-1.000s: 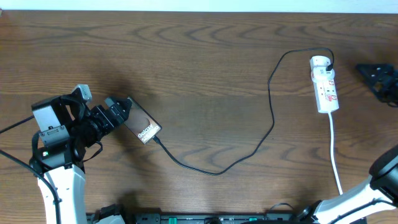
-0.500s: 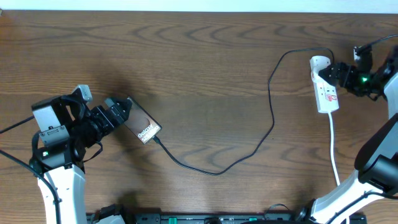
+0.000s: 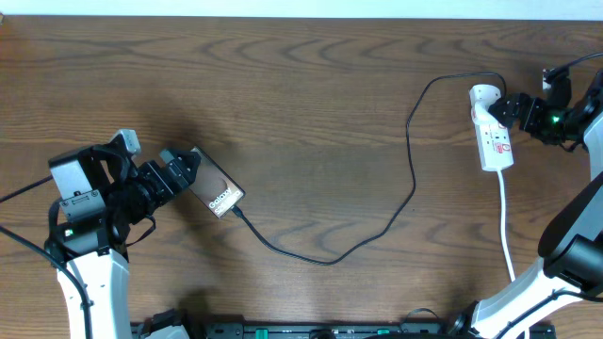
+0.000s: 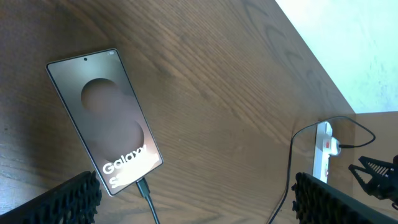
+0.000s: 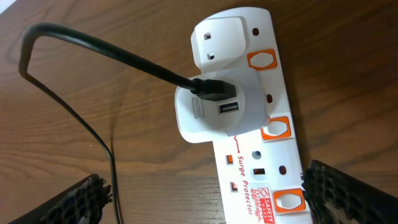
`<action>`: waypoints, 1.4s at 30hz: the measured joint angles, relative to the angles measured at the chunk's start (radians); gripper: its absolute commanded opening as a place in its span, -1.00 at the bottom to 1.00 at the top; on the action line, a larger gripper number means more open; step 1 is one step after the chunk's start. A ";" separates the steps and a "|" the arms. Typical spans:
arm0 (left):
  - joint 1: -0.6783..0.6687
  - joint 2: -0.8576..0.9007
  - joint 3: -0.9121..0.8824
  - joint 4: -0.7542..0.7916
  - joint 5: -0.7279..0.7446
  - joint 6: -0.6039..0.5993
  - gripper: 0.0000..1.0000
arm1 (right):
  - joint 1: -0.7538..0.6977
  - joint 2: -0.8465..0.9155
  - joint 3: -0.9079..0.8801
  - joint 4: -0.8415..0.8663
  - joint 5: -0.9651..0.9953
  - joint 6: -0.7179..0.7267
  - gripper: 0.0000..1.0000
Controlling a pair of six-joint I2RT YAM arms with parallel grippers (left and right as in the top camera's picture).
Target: Plug charger to phone and switch on socket
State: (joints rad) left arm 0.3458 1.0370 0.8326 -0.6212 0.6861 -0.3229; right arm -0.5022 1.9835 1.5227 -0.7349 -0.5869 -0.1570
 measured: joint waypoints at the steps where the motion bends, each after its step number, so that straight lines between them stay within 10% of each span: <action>1: 0.000 0.000 0.000 0.000 0.000 0.003 0.96 | 0.000 0.000 0.000 0.000 -0.001 0.000 0.99; 42: 0.000 0.000 0.000 -0.011 0.000 0.009 0.96 | 0.028 0.159 0.096 -0.035 -0.026 0.069 0.99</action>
State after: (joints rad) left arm 0.3458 1.0370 0.8326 -0.6319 0.6861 -0.3138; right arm -0.4740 2.1426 1.6184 -0.7700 -0.6132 -0.0879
